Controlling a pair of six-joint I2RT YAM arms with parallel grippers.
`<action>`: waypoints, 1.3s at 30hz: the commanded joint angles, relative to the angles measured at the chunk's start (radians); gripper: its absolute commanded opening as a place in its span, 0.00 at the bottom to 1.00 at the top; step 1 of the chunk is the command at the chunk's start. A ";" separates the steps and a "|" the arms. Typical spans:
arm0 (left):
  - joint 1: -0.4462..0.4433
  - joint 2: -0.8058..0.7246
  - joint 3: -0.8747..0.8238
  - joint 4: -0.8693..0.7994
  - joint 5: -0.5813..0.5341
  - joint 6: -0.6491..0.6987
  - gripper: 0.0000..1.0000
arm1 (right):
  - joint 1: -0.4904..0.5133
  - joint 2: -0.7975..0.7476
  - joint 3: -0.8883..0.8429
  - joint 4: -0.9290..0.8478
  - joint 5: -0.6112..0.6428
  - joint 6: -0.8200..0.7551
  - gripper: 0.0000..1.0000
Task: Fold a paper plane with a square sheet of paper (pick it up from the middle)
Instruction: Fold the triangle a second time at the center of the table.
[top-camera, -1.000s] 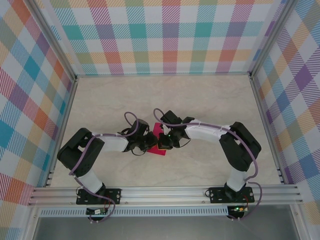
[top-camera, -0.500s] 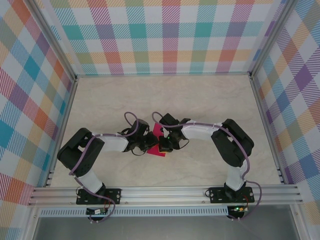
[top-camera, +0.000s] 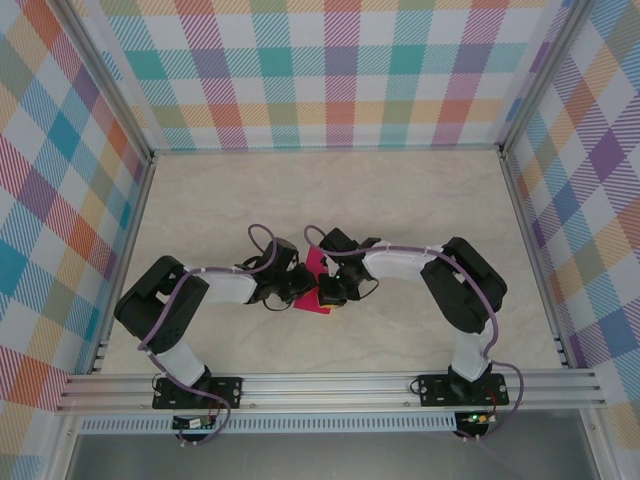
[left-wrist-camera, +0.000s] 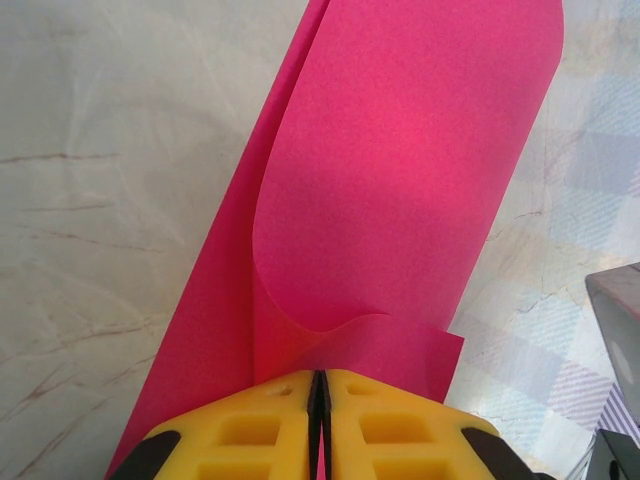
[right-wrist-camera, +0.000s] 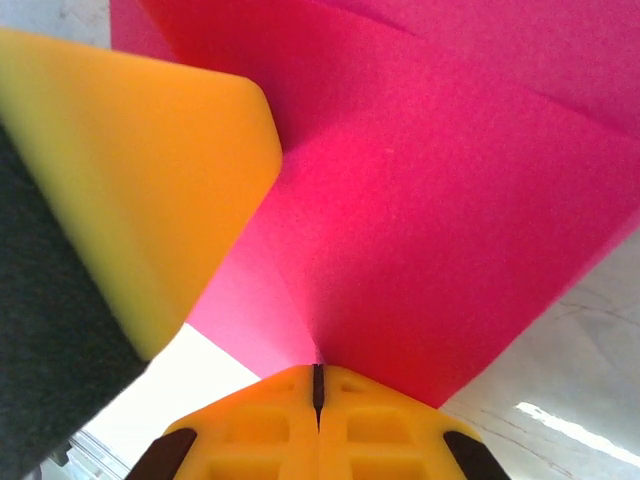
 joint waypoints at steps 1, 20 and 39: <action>-0.005 0.032 -0.040 -0.095 -0.050 -0.002 0.12 | 0.008 0.020 -0.036 -0.002 -0.041 0.013 0.00; -0.005 0.039 -0.047 -0.113 -0.060 -0.002 0.11 | 0.009 -0.160 -0.284 0.100 -0.049 0.027 0.00; -0.005 0.041 -0.034 -0.108 -0.043 0.002 0.11 | 0.006 -0.109 -0.113 0.143 0.072 0.019 0.00</action>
